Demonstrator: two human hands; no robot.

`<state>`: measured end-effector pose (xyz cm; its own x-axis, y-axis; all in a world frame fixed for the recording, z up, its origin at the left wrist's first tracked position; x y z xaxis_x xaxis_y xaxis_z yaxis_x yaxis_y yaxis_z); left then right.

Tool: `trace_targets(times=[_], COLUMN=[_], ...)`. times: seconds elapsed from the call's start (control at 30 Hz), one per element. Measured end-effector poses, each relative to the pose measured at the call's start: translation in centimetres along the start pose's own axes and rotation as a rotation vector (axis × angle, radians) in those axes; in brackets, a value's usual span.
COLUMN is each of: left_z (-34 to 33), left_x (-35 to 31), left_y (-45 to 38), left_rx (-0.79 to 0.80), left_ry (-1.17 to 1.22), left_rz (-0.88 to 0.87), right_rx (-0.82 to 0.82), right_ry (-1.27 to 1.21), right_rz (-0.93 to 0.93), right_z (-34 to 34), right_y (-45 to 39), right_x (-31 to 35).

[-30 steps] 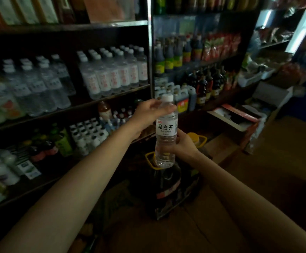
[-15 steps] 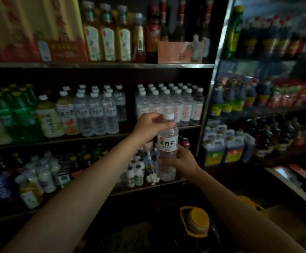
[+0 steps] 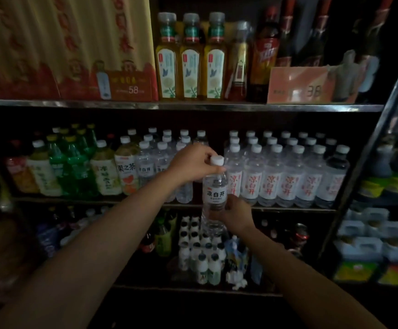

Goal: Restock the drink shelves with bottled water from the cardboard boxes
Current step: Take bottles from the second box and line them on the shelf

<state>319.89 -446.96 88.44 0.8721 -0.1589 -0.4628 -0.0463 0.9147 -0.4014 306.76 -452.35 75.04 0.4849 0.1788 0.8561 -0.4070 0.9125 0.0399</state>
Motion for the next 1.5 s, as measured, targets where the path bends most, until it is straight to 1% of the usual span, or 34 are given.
trace_targets(times=[0.1,0.23,0.3,0.4,0.43,0.5,0.67,0.8,0.87,0.93,1.07,1.23,1.3,1.4,1.5], left_z=[0.7,1.3,1.4,0.9,0.7,0.5,0.3,0.1,-0.1,-0.3,-0.5,-0.3,-0.2,-0.2,0.4], left_x=[2.2,4.9,6.2,7.6,8.1,9.2,11.4,13.5,14.1,14.4,14.8,14.6,14.4,13.7,12.7], left_y=[-2.2,-5.7,-7.4,-10.0,-10.8,-12.3,-15.2,-16.8,-17.6,-18.1,-18.3,-17.4,-17.2,-17.0,-16.0], left_rx=[0.038,0.077,0.104,0.187,0.208,0.233,0.267,0.251,0.24,0.234,0.218,0.186,0.196,0.216,0.162], left_ry=[-0.037,-0.187,-0.288,-0.477,-0.506,-0.485,-0.44,-0.396,-0.377,-0.373,-0.292,-0.32,-0.329,-0.329,-0.277], left_rz=[-0.015,-0.045,-0.057,-0.109,-0.12,-0.107,-0.095,-0.041,-0.034,-0.033,-0.011,-0.041,-0.036,-0.034,-0.017], right_rx=[-0.007,-0.05,-0.068,-0.073,-0.073,-0.08,-0.14,-0.168,-0.182,-0.208,-0.231,-0.159,-0.103,-0.065,-0.074], right_ry=[-0.033,-0.029,-0.01,0.043,0.058,0.078,0.014,0.148,0.175,0.184,0.167,0.291,0.234,0.15,0.142], right_rz=[-0.018,-0.046,-0.071,-0.113,-0.128,-0.149,-0.181,-0.115,-0.106,-0.11,-0.117,-0.114,-0.119,-0.121,-0.075], right_z=[-1.6,-3.3,-4.1,-5.2,-5.5,-5.9,-7.1,-7.8,-8.3,-8.8,-8.9,-8.5,-7.8,-6.4,-4.9], right_y=[-2.8,-6.5,-8.5,-11.0,-11.8,-13.1,-16.5,-19.1,-20.3,-21.1,-21.1,-20.1,-19.0,-17.2,-15.2], right_x=[0.6,1.4,1.8,2.0,2.1,2.3,1.9,2.5,2.6,2.4,2.2,2.5,3.2,4.0,4.5])
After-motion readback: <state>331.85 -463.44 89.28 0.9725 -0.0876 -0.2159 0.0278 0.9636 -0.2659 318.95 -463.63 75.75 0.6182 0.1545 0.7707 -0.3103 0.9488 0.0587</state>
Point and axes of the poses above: each hand's wrist, its own y-axis away from the middle knuckle, its own z-axis out of the back of the hand, x = y × z, the point moved 2 cm from there along -y, towards the middle knuckle, and after that the axes turned 11 degrees about -z, right-handed, at the moved point
